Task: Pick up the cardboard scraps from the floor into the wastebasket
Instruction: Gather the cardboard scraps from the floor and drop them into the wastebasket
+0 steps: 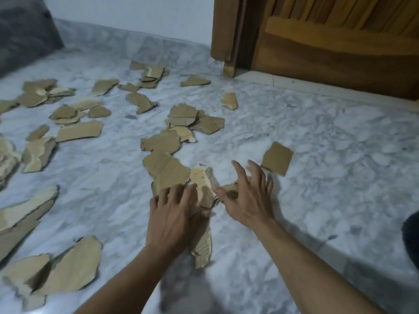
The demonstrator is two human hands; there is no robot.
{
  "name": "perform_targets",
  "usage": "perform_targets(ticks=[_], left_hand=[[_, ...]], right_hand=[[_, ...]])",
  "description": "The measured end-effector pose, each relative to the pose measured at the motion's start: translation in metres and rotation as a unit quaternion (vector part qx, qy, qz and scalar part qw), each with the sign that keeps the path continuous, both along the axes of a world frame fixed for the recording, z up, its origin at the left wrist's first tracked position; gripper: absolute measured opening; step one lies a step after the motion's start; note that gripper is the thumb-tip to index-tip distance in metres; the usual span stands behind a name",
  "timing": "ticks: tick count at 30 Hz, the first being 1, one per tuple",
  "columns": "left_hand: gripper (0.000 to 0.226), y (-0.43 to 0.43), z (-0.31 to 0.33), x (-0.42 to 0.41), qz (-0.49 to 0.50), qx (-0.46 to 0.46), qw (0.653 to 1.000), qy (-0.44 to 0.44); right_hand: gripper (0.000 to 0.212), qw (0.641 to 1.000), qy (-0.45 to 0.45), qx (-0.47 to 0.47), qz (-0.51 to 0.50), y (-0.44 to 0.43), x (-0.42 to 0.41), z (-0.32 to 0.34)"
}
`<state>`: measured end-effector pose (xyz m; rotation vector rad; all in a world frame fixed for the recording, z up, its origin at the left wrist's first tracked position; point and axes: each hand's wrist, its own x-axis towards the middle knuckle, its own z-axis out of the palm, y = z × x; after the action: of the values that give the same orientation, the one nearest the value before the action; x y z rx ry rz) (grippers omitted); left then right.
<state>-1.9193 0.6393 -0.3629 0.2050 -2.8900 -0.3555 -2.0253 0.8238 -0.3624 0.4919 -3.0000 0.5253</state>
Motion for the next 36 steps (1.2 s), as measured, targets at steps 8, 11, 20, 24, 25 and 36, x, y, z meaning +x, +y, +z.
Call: perform_targets(ticks=[8,11,20,24,25,36], left_hand=[[0.148,-0.063,0.012,-0.138,-0.021,0.038,0.997,-0.070],[0.127,-0.093,0.023,-0.214,0.029,0.123,0.992,-0.021],[0.060,-0.093,-0.007,-0.241,-0.082,0.089,0.985,-0.123],[0.057,-0.089,0.018,-0.189,-0.070,0.146,0.987,-0.016],[0.064,-0.093,0.021,-0.173,-0.012,0.120,0.993,-0.002],[0.094,-0.065,0.001,-0.066,0.281,0.108,0.952,-0.063]], right_hand=[[0.112,0.976,-0.113,0.061,-0.178,0.026,-0.108,-0.003],[0.110,0.984,-0.082,0.078,-0.138,0.005,-0.137,-0.009],[0.096,0.995,-0.047,0.054,-0.075,-0.018,-0.172,-0.012],[0.090,0.991,-0.083,0.083,-0.071,-0.022,-0.174,-0.007],[0.090,0.989,-0.099,0.090,-0.066,-0.026,-0.175,-0.005],[0.105,0.995,-0.062,0.024,0.078,-0.105,-0.078,-0.004]])
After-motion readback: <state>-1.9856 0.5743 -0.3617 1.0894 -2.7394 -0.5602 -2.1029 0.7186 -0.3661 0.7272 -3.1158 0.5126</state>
